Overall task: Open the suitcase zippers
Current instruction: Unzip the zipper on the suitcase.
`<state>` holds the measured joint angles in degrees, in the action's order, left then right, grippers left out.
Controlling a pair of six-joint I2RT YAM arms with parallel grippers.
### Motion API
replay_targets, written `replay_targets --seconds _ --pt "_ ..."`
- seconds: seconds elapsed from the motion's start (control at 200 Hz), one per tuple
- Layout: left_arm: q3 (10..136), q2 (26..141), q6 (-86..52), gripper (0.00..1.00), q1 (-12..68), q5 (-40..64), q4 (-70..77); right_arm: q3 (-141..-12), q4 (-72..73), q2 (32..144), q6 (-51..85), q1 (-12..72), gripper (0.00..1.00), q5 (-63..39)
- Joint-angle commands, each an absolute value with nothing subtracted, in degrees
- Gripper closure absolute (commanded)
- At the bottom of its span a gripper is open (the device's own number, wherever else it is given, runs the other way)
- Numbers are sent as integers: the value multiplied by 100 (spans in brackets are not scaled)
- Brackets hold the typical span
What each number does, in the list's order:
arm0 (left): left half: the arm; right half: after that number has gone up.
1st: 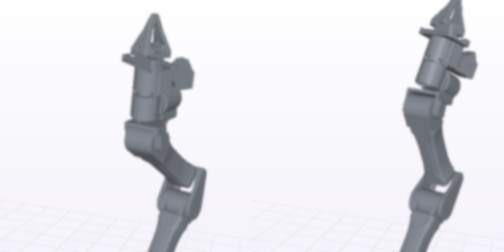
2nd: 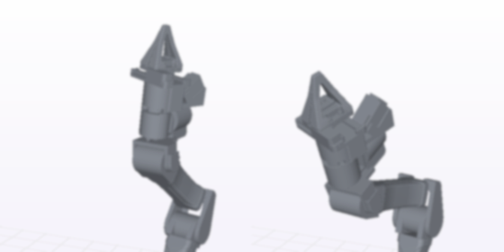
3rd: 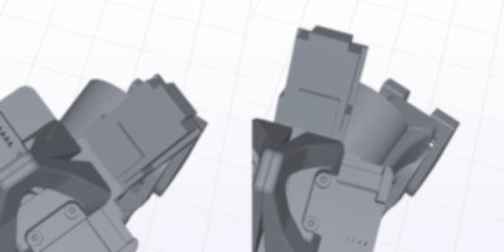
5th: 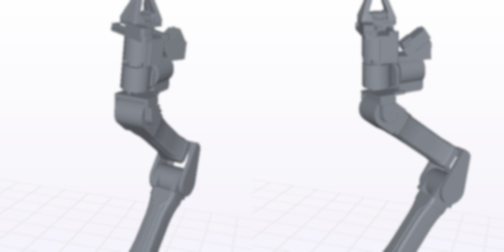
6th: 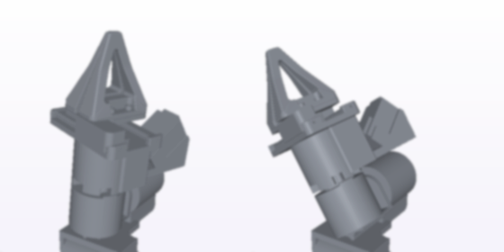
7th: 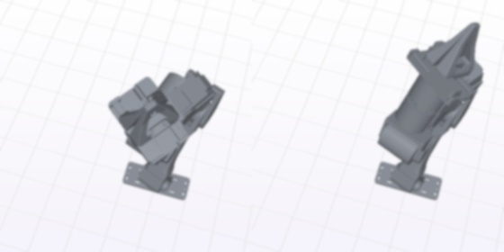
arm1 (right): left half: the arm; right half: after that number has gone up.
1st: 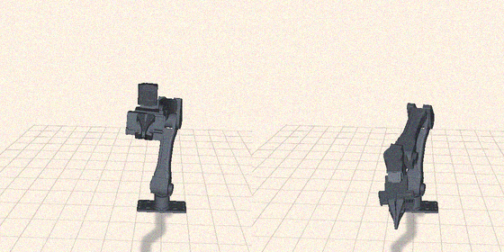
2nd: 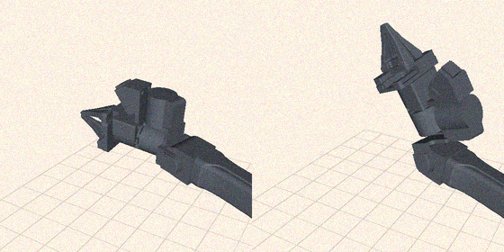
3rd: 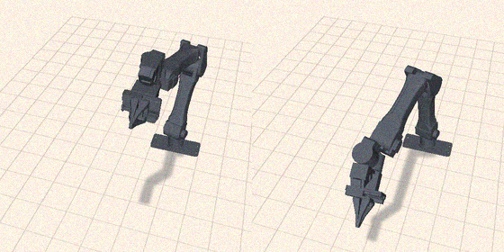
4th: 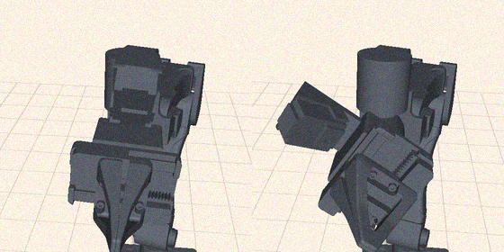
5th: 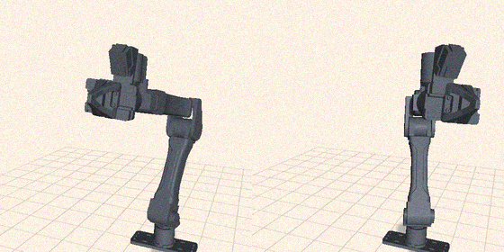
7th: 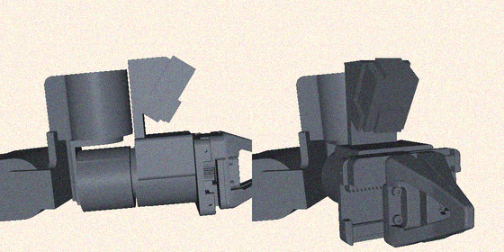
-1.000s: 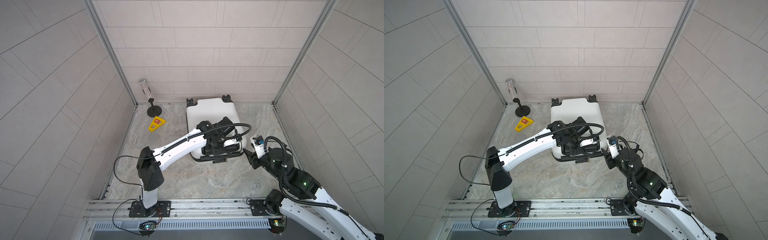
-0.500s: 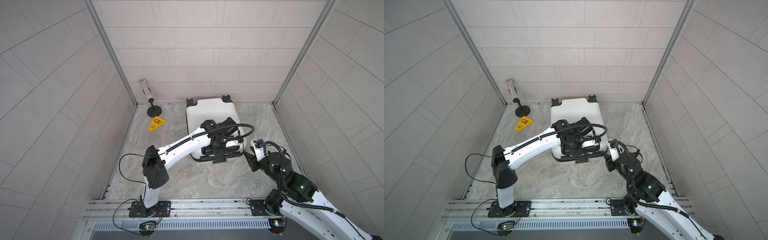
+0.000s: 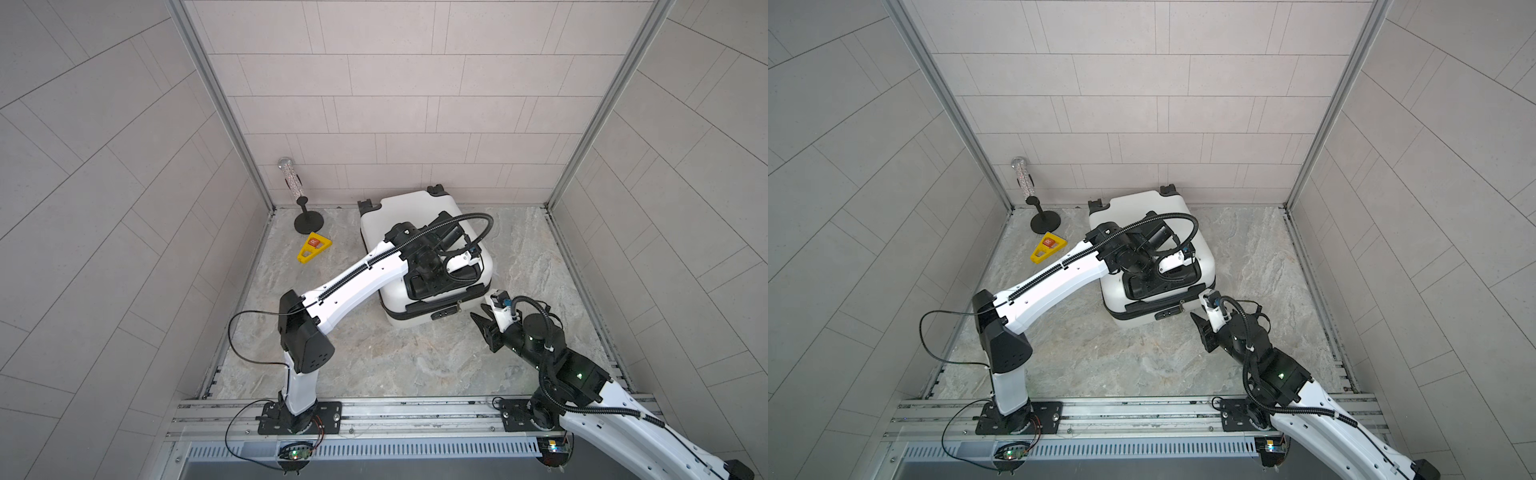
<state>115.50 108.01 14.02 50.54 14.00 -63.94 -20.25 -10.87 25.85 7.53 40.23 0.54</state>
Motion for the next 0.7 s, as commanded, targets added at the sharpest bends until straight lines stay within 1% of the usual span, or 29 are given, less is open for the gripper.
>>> replay_targets --seconds 0.0,0.23,0.46,0.606,0.696 --pt "12048 10183 813 99 4964 1399 -5898 -1813 -259 2730 702 4209 59 404" --pt "12041 10193 769 99 4961 1497 -5862 -1668 976 3626 550 4342 59 873" --pt "12023 10184 714 99 4963 1591 -5810 -1779 1824 4430 459 4377 60 870" --pt "12024 10181 681 100 4959 1669 -5779 -1783 2114 4772 454 4412 63 1116" --pt "12017 10174 669 100 4963 1721 -5777 -1815 2199 4917 441 4412 66 1271"
